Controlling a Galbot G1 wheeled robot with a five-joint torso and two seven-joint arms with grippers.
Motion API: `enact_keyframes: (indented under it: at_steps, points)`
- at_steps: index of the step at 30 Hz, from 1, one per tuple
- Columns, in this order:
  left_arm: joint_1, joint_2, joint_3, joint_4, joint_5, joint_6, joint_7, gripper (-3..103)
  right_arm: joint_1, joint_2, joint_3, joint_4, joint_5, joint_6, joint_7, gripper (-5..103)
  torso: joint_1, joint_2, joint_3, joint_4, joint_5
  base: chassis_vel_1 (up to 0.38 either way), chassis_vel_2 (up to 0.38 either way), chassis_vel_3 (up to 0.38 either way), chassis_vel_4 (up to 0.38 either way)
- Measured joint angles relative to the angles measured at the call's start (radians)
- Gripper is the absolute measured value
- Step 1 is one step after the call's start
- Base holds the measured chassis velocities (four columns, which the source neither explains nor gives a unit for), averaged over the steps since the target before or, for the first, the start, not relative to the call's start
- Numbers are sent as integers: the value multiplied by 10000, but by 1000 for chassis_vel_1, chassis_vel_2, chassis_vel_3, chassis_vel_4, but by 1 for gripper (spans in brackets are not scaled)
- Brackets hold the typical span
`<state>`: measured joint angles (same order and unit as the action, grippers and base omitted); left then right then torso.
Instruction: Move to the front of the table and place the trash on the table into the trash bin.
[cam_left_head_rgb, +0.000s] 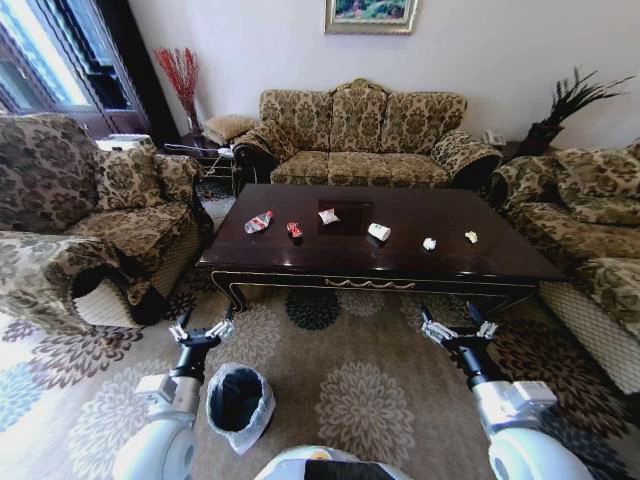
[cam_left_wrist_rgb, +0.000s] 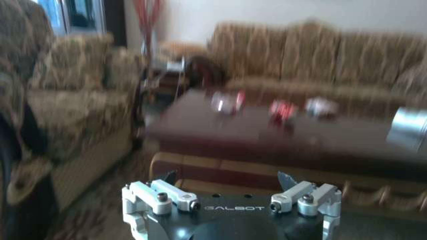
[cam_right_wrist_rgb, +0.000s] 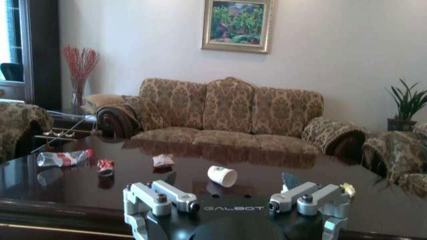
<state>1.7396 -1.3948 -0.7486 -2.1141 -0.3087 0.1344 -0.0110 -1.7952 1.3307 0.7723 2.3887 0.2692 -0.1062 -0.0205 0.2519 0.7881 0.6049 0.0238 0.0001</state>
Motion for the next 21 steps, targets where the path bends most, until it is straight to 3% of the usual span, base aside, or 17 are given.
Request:
enact_keyframes:
  at_steps: [13, 18, 21]
  points:
    - [-1128, 1106, 159, 4049, 174, 475, 1062, 100, -343, 158, 167, 2, -8, 420, -6, 100, 0, -1, 0, 3, -1, 0, 0, 0, 0]
    - [-2016, 1411, 344, 6101, 210, 370, 1456, 100, -386, 254, 131, -53, -21, 466, -8, 100, 1, -1, 1, -1, -3, 0, 0, 0, 0]
    - [-2184, 1519, 425, 6648, 203, 362, 1652, 100, -379, 280, 132, -87, -23, 466, -7, 100, 1, -1, 1, 0, -1, 0, 0, 0, 0]
